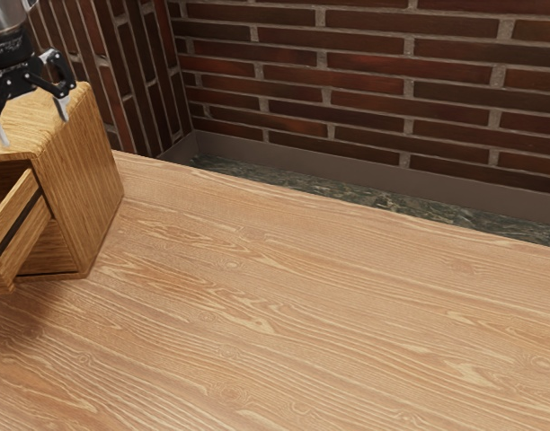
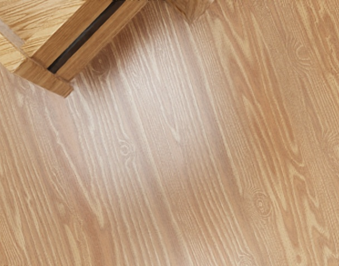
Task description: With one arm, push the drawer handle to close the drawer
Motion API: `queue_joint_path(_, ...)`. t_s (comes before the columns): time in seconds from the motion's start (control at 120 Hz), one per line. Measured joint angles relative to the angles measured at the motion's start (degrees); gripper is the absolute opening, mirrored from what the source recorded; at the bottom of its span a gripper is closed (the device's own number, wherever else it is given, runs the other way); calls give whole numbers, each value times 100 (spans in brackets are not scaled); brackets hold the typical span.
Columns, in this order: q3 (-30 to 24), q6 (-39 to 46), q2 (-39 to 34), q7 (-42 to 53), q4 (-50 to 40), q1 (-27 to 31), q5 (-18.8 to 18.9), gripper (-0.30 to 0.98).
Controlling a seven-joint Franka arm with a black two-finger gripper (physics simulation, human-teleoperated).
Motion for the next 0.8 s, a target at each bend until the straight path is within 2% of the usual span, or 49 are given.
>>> queue_joint_path(0.083,-2,180,-290,-206,-320,-1,-22,69)
queue_joint_path(0.167,-19,306,-870,-380,-856,124,-46,69)
queue_joint_path(0.258,-102,281,-1870,-550,-1656,598,-179,69)
queue_joint_path(0.383,-827,49,-3180,-744,-2651,1742,-318,67)
queue_joint_path(0.417,-889,70,-3393,-749,-2938,1964,-326,61)
queue_joint_path(0.533,-907,-31,-3622,-615,-3237,2704,-302,29)
queue_joint_path(0.65,-888,4,-3640,-3,-3473,2956,291,9)
queue_joint_path(0.8,-740,249,-3628,1128,-3820,3106,993,-2)
